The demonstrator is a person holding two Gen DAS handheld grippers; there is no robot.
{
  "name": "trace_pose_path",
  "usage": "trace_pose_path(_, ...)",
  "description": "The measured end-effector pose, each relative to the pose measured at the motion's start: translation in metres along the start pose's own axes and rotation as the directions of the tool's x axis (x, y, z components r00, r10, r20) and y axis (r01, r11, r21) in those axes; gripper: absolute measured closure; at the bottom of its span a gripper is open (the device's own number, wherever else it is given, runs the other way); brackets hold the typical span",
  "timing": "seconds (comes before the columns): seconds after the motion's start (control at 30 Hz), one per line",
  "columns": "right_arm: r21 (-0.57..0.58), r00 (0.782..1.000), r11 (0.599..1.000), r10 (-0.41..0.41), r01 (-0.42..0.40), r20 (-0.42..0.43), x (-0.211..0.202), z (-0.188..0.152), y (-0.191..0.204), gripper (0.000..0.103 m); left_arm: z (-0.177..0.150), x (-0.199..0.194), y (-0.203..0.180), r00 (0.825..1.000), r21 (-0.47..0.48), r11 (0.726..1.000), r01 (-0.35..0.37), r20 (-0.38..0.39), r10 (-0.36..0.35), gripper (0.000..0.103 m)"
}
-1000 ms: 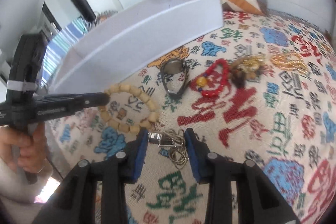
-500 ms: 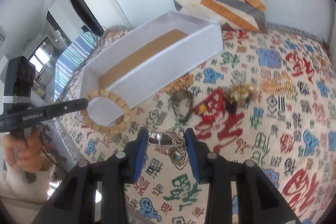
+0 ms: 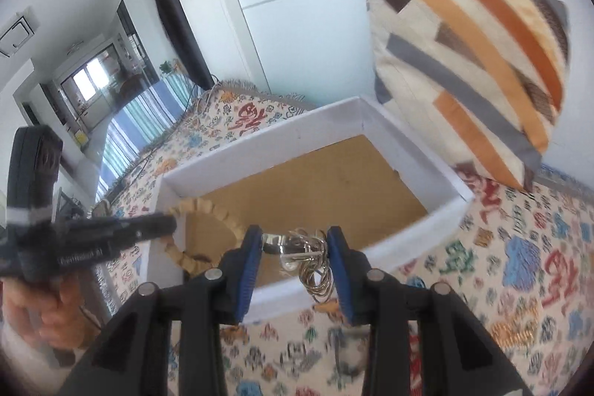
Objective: Organize jewelry
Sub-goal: 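Carry the wooden bracelet and keychain into the white box and release both, then move both tools back over the remaining jewelry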
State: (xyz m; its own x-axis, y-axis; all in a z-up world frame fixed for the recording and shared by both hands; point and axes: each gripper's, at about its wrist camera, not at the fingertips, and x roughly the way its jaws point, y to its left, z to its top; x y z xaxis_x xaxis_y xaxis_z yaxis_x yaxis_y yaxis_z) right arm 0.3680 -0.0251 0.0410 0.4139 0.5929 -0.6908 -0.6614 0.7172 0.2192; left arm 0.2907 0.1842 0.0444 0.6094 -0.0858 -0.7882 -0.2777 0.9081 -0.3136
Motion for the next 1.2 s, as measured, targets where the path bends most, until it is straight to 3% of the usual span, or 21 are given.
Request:
trace_pose_path(0.07, 0.01, 0.999, 1.0, 0.021, -0.021, -0.046, 0.035, 0.012, -0.003, 0.067, 0.003, 0.02, 0.005, 0.999, -0.016, 1.0, -0.01, -0.033, 0.01, 0.091)
trace_pose_path(0.2, -0.001, 0.993, 1.0, -0.011, 0.011, -0.114, 0.095, 0.018, -0.007, 0.066, 0.005, 0.057, 0.016, 0.994, -0.035, 0.998, -0.046, -0.098, 0.042, 0.091)
trace_pose_path(0.3, 0.023, 0.99, 1.0, -0.016, 0.02, -0.139, 0.122, 0.016, -0.014, 0.065, 0.003, 0.079, 0.023, 0.989, -0.035, 0.996, -0.078, -0.125, 0.073, 0.09)
trace_pose_path(0.37, 0.034, 0.99, 0.999, -0.016, 0.021, -0.138, 0.129, 0.014, -0.018, 0.058, 0.003, 0.084, 0.023, 0.987, -0.009, 0.994, -0.104, -0.122, 0.103, 0.089)
trace_pose_path(0.4, 0.033, 0.992, 0.999, -0.022, 0.026, -0.125, 0.129, 0.013, -0.018, 0.047, 0.003, 0.086, 0.022, 0.986, 0.009, 0.992, -0.126, -0.112, 0.126, 0.082)
trace_pose_path(0.43, 0.032, 0.994, 0.999, -0.032, 0.036, -0.107, 0.126, 0.013, -0.019, 0.044, 0.002, 0.085, 0.022, 0.984, 0.024, 0.989, -0.149, -0.1, 0.15, 0.064)
trace_pose_path(0.5, 0.031, 0.997, 0.998, -0.051, 0.053, -0.062, 0.111, 0.011, -0.02, 0.044, -0.001, 0.077, 0.022, 0.983, 0.035, 0.985, -0.17, -0.064, 0.172, 0.037)
trace_pose_path(0.53, 0.031, 0.997, 0.997, -0.065, 0.066, -0.045, 0.106, 0.012, -0.02, 0.044, -0.003, 0.071, 0.022, 0.983, 0.039, 0.984, -0.177, -0.04, 0.178, 0.032)
trace_pose_path(0.63, 0.027, 0.994, 0.993, -0.113, 0.113, 0.0, 0.074, 0.003, -0.02, 0.044, -0.014, 0.054, 0.017, 0.986, 0.067, 0.983, -0.169, -0.006, 0.169, 0.029)
trace_pose_path(0.77, 0.02, 0.986, 0.986, -0.168, 0.167, 0.003, 0.038, -0.029, -0.022, 0.043, -0.046, 0.032, 0.001, 0.995, 0.1, 0.99, -0.096, -0.002, 0.097, 0.023)
trace_pose_path(1.0, 0.007, 0.96, 0.96, -0.278, 0.279, -0.037, -0.021, -0.123, -0.019, 0.043, -0.133, 0.009, -0.043, 0.999, 0.233, 0.972, 0.008, -0.051, 0.004, 0.021)
trace_pose_path(1.2, 0.085, 0.94, 0.936, -0.338, 0.341, -0.044, -0.064, -0.201, -0.016, 0.043, -0.198, 0.016, -0.065, 0.99, 0.296, 0.954, 0.047, -0.139, -0.006, 0.02)
